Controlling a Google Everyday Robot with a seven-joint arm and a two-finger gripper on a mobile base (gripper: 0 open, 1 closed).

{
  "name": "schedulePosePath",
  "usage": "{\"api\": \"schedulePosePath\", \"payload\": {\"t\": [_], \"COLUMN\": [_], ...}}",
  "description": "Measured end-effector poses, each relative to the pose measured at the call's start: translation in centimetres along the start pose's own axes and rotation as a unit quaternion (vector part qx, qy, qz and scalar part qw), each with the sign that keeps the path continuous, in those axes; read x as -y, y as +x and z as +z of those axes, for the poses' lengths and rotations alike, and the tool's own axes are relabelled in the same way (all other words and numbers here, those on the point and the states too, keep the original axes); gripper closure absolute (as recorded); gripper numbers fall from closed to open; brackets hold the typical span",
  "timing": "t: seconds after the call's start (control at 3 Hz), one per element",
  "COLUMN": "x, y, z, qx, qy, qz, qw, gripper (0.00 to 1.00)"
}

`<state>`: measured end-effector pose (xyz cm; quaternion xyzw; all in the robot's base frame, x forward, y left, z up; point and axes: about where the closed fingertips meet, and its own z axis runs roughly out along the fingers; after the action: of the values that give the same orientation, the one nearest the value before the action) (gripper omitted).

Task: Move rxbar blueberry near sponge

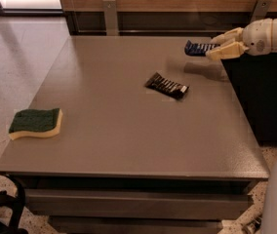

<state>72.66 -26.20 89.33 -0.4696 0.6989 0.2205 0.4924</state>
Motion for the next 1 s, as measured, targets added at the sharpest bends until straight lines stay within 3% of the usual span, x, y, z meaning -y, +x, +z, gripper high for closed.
{"api": "schedulePosePath", "payload": {"t": [0.33,1.0], "x": [-0.7,-6.7], "y": [-3.4,-9.0], "z": [-3.0,-6.1], "qx": [0.006,0.009], "qy": [0.02,0.053], "qz": [-0.026,-0.07], "qw": [0.9994,0.9961], "gripper": [1.0,1.0]}}
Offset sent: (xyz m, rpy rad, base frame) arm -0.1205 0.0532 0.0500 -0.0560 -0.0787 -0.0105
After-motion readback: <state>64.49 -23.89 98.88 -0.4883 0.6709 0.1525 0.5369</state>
